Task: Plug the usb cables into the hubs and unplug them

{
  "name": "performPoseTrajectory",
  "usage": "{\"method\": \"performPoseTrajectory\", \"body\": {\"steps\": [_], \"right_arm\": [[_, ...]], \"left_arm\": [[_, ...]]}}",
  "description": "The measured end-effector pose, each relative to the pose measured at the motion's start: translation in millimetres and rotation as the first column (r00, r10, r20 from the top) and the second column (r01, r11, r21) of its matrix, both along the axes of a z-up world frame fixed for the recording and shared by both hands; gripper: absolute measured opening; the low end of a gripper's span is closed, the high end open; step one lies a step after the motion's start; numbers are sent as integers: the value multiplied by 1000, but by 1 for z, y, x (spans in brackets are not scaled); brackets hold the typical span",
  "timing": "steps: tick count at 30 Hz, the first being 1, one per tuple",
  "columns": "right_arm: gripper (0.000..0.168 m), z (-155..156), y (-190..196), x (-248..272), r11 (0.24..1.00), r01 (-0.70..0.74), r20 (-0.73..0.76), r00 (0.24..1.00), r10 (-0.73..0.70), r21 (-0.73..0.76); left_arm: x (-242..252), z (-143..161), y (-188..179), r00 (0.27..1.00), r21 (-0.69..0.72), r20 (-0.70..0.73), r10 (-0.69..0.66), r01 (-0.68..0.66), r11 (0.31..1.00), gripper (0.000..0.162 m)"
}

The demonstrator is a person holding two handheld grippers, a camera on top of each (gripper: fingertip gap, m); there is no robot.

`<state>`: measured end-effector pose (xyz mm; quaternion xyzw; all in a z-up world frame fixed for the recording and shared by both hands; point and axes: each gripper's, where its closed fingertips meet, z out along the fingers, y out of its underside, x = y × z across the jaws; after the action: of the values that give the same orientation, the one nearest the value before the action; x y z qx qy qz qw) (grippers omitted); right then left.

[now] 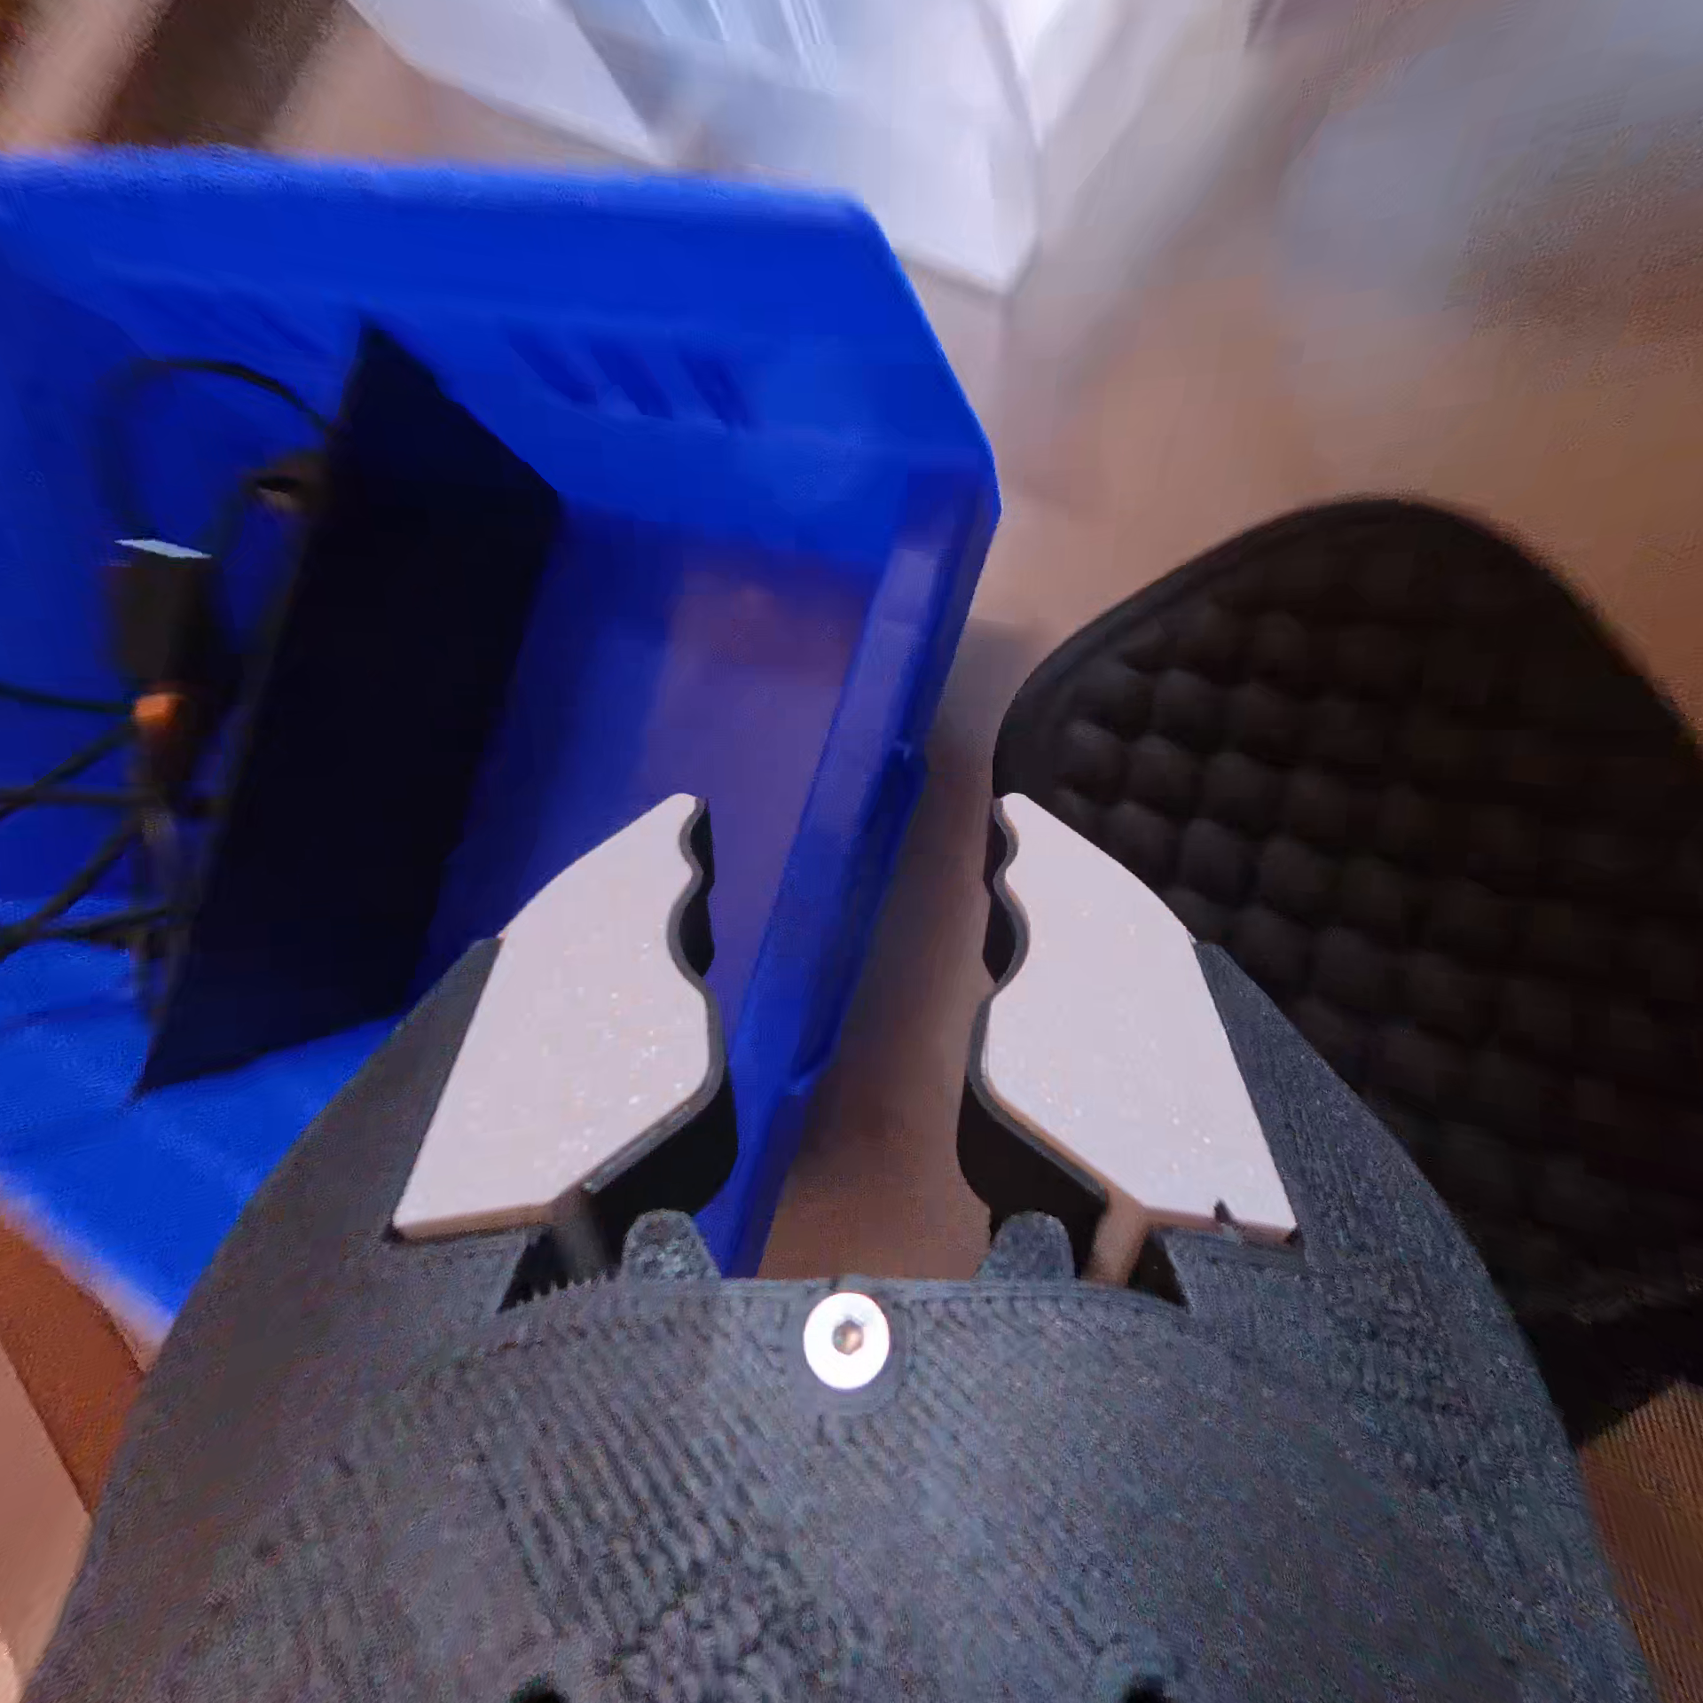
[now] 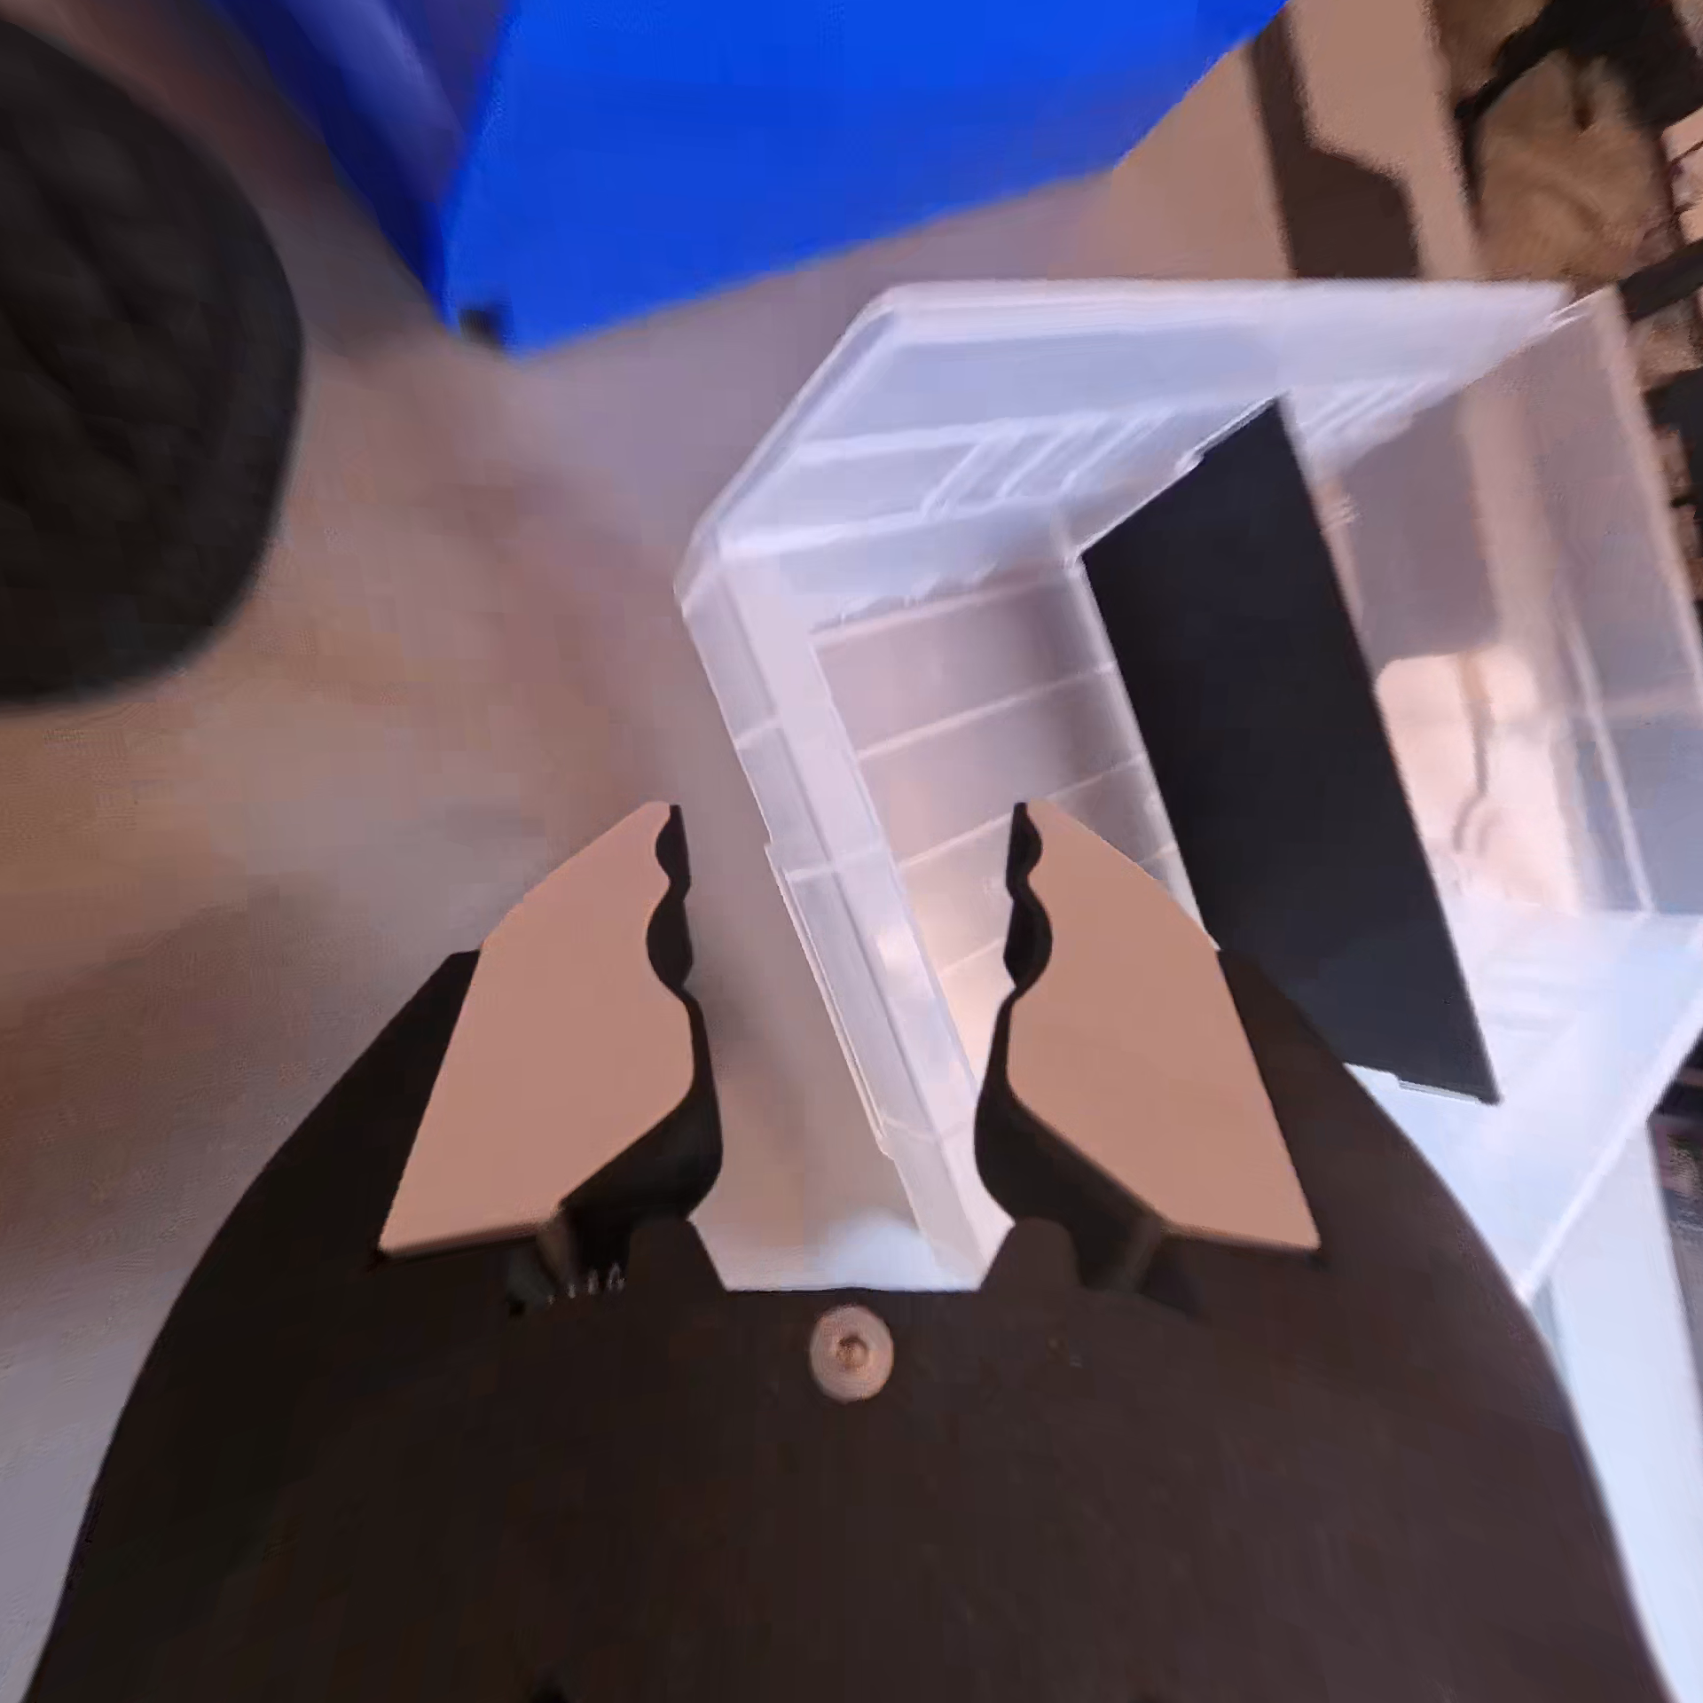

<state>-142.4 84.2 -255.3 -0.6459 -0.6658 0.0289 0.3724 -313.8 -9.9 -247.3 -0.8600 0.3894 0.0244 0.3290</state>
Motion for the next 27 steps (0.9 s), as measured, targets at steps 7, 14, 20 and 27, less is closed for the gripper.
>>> {"method": "performPoseTrajectory", "body": {"steps": [7, 14, 20, 27], "right_arm": [[32, -26, 8, 43, 998, -45, 279, 960, 30, 48], [34, -27, -12, 145, 994, 96, 270, 957, -106, 50], [33, -26, 8, 223, 949, 291, 251, 916, -312, 118], [32, -26, 90, 281, 891, 434, 135, 883, -450, 130]], "left_arm": [[4, -51, 21, 986, -217, -121, -117, 89, 972, 29], [17, -50, 29, 983, -128, -118, -137, 122, 984, 28], [24, -50, 46, 987, -120, -125, -104, 89, 989, 28], [23, -49, 75, 987, -115, -127, -95, 81, 990, 28]]}}
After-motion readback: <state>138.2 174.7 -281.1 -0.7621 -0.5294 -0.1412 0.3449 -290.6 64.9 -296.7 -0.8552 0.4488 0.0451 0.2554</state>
